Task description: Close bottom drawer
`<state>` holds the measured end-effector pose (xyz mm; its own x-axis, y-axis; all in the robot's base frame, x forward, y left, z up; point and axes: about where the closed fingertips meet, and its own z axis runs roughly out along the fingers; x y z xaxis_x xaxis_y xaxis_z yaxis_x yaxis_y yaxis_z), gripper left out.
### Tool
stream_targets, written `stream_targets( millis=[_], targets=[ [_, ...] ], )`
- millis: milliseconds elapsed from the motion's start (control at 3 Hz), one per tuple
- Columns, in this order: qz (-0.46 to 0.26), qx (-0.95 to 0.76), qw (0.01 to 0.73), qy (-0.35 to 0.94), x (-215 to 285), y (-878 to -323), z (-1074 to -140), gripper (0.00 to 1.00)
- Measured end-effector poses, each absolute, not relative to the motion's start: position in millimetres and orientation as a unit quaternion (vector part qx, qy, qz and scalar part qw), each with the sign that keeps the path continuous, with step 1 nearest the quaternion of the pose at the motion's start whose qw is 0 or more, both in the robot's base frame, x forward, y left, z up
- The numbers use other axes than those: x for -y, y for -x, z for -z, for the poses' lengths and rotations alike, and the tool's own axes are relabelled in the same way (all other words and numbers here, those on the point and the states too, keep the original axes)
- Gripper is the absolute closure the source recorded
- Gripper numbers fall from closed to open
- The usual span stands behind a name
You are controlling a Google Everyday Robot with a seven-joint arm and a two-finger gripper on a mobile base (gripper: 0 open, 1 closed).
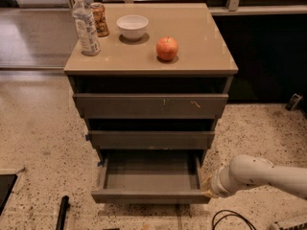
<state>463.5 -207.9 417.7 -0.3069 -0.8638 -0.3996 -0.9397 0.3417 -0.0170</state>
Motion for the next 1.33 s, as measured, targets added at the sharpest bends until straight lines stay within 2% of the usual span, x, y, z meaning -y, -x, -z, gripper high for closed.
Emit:
stream_targets(
  millis=[333, 1000, 1333],
  targets=[
    [-0.163, -0.793, 0.159, 0.565, 187.0, -455.1, -333.0, 1.0],
    [-0.153, -0.788, 0.16, 0.574, 187.0, -457.3, -311.3, 1.0],
    [-0.147, -0.784, 0.188, 0.573, 181.3, -470.7, -270.2, 1.0]
  ],
)
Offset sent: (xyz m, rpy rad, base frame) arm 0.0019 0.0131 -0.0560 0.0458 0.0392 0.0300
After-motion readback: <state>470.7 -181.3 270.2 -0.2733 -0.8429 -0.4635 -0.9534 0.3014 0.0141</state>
